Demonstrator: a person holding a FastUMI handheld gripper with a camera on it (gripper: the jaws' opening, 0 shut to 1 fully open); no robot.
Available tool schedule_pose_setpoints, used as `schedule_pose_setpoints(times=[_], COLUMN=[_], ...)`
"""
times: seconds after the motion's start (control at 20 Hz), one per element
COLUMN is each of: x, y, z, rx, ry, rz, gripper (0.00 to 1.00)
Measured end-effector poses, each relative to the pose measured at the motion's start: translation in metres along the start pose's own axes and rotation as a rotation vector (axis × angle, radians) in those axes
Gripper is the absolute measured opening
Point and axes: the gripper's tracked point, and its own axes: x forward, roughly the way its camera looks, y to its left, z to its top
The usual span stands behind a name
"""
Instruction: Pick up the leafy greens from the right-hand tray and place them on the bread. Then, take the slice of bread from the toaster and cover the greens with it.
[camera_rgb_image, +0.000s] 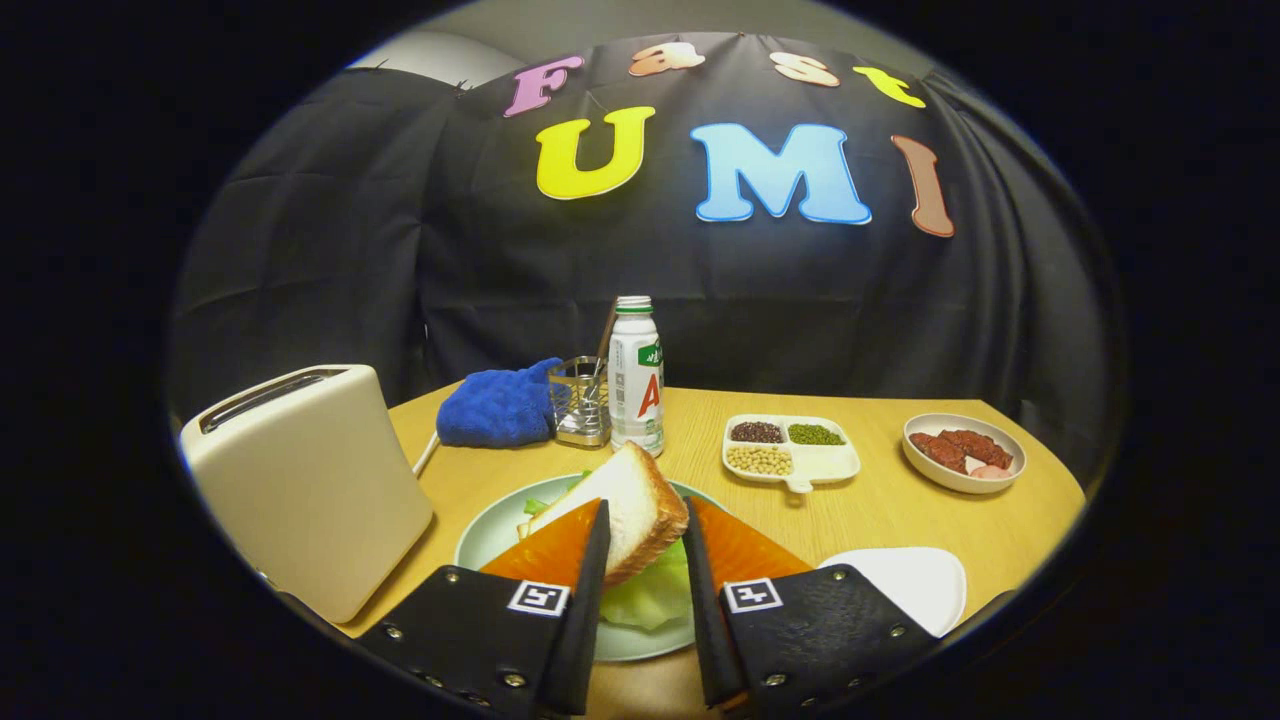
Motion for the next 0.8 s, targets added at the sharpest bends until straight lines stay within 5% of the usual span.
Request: schedule_pose_setpoints(times=[0.1, 0.25, 0.8], x=[0.0, -0.008, -0.084], y=[-0.003, 0.0, -0.088], z=[0.006, 0.015, 0.064], rx=[-0.061, -0.031, -0.002], ry=[-0.021, -0.051, -0.215], rz=[-0.024, -0.006, -0.054], gripper=[0.57, 0.64, 0.63])
